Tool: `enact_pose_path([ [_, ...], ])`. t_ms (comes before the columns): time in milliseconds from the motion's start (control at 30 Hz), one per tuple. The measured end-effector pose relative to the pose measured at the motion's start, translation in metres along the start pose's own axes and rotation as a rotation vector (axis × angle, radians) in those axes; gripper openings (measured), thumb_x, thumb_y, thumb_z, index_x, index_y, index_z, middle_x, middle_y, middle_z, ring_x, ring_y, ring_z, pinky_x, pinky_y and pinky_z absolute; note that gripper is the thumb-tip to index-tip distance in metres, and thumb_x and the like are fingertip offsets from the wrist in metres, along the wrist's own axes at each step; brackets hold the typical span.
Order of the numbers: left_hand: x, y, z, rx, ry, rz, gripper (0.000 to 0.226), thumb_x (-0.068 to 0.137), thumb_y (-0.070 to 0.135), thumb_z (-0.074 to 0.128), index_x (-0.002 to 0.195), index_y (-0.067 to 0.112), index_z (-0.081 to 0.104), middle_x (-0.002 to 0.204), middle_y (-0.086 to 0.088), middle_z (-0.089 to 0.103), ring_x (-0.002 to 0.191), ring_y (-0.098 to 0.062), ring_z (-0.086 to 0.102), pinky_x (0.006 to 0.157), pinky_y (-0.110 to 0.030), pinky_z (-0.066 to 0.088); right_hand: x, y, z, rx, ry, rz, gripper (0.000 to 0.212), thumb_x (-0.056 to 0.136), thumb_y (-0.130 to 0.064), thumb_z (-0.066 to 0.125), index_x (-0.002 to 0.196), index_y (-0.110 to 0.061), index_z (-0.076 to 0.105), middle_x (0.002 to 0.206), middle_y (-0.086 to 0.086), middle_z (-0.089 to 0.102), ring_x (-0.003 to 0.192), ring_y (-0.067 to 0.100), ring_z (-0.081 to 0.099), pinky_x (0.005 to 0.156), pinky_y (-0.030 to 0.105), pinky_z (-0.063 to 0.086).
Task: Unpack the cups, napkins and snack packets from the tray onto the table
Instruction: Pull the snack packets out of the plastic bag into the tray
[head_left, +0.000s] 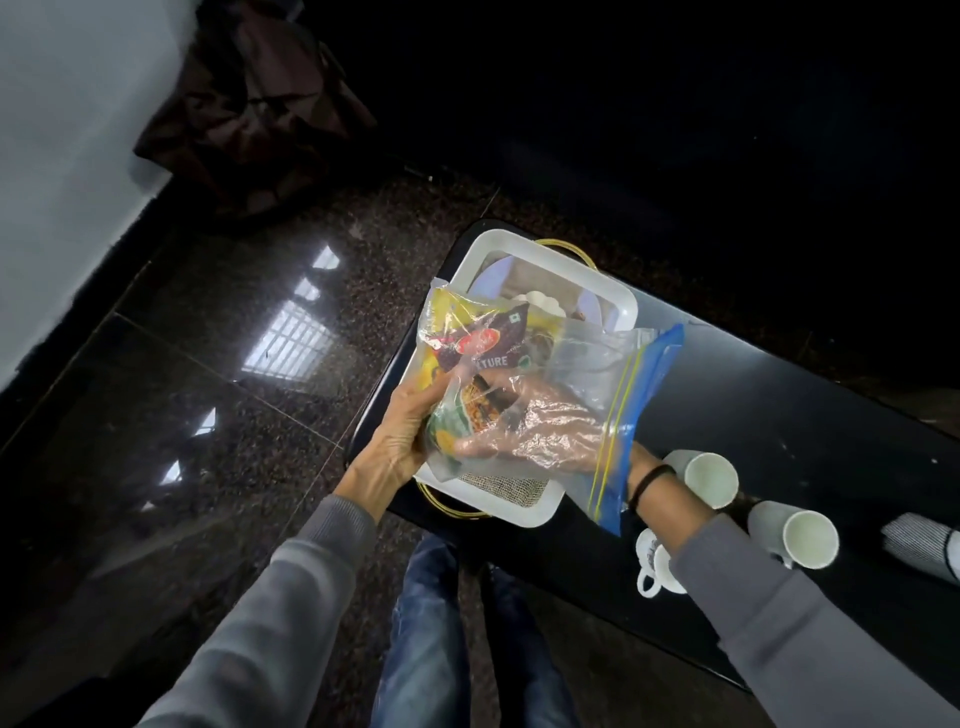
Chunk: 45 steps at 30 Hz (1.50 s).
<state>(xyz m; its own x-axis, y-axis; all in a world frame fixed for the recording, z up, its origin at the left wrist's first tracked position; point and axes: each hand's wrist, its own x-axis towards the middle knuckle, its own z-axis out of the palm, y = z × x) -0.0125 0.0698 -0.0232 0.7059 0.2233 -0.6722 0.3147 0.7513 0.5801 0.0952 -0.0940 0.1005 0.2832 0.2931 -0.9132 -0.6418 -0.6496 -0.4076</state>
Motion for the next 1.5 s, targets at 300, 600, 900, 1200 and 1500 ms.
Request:
enact_pose_path([
  [300,0.003,0.01,-0.02,-0.008,0.029,-0.036,0.054,0.08,0.033,0.079,0.129,0.01,0.069,0.116,-0.014,0.073,0.106,-0.034,0.069,0.097,-0.051,0.057,0.014,0.02,-0.017,0.146,-0.07,-0.082,0.053,0.105,0.01,0.03,0.062,-0.013,0.05,0.053,0.005,0.053,0.057,0.009,0.047,0.039,0.01,0.045],
  [600,-0.004,-0.003,-0.06,-0.29,0.176,0.067,0.035,0.096,0.034,0.061,0.125,0.017,0.071,0.109,-0.009,0.077,0.092,-0.027,0.077,0.075,-0.045,0.062,0.037,-0.016,-0.05,0.052,-0.029,-0.507,0.027,0.084,-0.021,0.077,0.11,-0.017,0.072,0.104,0.006,0.078,0.09,0.02,0.075,0.072,0.032,0.063],
  [900,-0.015,-0.002,-0.1,-0.387,0.304,0.083,0.039,0.094,0.043,0.061,0.124,0.02,0.073,0.118,-0.008,0.076,0.099,-0.026,0.076,0.076,-0.046,0.063,0.094,-0.02,-0.075,0.432,0.35,-0.444,0.022,0.076,-0.032,0.077,0.094,-0.019,0.076,0.087,0.0,0.078,0.068,0.006,0.07,0.048,0.021,0.05],
  [1200,-0.006,-0.002,-0.108,-0.322,0.293,0.095,0.045,0.095,0.03,0.067,0.138,0.019,0.064,0.123,-0.011,0.072,0.11,-0.032,0.071,0.092,-0.054,0.057,0.183,-0.024,-0.075,0.319,0.342,-0.305,0.051,0.089,-0.032,0.075,0.131,-0.01,0.058,0.119,0.007,0.073,0.112,0.025,0.069,0.085,0.036,0.059],
  [1500,0.002,0.0,-0.093,-0.26,0.215,0.048,0.029,0.095,0.034,0.066,0.117,0.021,0.078,0.109,-0.008,0.078,0.098,-0.028,0.076,0.082,-0.047,0.061,0.162,-0.021,-0.073,-0.417,0.791,-0.555,0.047,0.079,-0.049,0.079,0.092,-0.013,0.051,0.109,0.012,0.063,0.103,0.026,0.062,0.087,0.044,0.055],
])
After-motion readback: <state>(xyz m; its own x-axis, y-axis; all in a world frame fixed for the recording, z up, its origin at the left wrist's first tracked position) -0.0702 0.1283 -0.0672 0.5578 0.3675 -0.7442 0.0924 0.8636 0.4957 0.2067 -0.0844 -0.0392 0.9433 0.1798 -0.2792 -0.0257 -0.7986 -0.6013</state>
